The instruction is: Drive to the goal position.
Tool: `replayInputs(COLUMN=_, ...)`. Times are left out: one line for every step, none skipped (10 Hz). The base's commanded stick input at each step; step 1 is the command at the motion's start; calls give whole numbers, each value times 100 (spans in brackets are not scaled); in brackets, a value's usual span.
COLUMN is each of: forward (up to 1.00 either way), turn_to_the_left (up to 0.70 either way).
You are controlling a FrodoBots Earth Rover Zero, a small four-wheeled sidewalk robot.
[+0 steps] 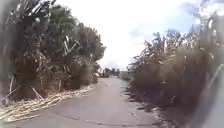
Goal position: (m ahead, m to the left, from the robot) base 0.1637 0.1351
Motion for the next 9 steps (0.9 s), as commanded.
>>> replayInputs(forward=70, turn_to_the_left=-12)
replayInputs(forward=70, turn_to_the_left=-12)
replayInputs(forward=70, turn_to_the_left=-12)
replayInputs(forward=70, turn_to_the_left=-12)
replayInputs(forward=70, turn_to_the_left=-11)
replayInputs(forward=70, turn_to_the_left=-11)
replayInputs(forward=70, turn_to_the_left=-11)
replayInputs(forward=70, turn_to_the_left=-11)
replayInputs(forward=70, turn_to_the_left=-10)
